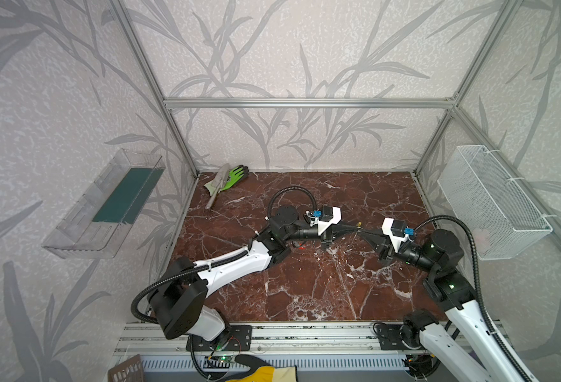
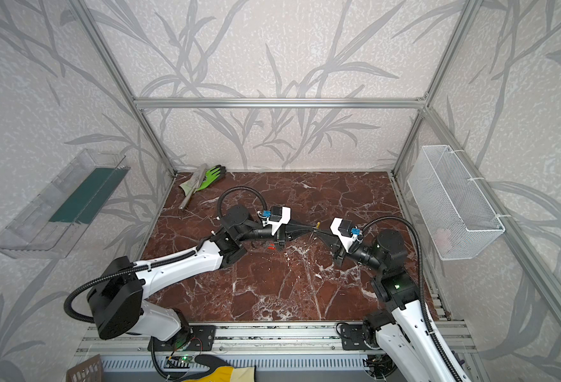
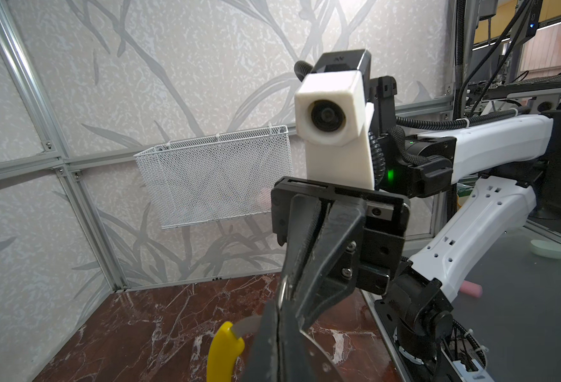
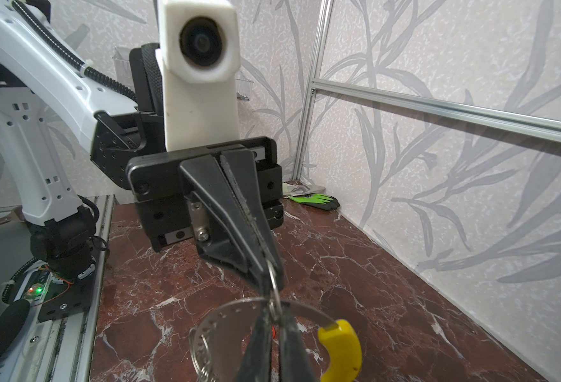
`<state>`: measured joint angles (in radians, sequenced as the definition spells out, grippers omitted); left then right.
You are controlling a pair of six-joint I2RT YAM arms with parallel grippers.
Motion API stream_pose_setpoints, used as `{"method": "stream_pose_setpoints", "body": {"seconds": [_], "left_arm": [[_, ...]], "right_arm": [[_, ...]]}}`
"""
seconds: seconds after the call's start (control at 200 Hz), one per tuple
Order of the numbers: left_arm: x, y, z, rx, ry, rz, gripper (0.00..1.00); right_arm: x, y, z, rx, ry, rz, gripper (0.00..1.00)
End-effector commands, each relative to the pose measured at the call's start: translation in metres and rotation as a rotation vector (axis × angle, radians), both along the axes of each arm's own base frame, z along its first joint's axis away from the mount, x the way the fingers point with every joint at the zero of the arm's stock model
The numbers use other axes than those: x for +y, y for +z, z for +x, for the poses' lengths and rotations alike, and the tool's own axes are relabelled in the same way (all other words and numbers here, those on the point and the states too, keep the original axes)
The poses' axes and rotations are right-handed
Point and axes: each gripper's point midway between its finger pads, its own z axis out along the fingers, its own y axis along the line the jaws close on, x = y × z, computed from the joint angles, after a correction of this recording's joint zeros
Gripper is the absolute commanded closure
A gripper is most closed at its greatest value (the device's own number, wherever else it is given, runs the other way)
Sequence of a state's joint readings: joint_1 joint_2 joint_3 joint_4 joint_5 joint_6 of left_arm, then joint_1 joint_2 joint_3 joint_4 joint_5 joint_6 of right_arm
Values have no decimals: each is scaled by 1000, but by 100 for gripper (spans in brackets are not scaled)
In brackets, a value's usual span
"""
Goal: Put the keys on the keyring
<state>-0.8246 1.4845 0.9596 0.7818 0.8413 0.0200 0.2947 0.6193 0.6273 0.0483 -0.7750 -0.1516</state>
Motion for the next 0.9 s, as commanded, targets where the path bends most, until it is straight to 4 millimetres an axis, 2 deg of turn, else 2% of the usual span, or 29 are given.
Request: {"method": "stream_pose_setpoints", "body": {"seconds": [0.0,0.13,0.425,0.52,0.69,0.9], "left_arm": [[1,-3,-9,-2,-35,19,100],[1,-3,-10,-3,-40,20,100],[2,3,-10,-9,-37,-11,100],[2,1,-8,-12,-26,7,100],[4,-15,-4,-99,28,154,76],[12,-31,-5,-212,47,345,74]], "right_arm": [[-1,9,-3,-52,-2,9,87],[-1,10,-3,-52,-2,10,86],[1,3,-3,-15,20,-3,93],[1,2,-3,-13,16,-17,98],[0,-11,-4,50,19,-117,100],[-2,-22,-4,110,26,-202,100]]}}
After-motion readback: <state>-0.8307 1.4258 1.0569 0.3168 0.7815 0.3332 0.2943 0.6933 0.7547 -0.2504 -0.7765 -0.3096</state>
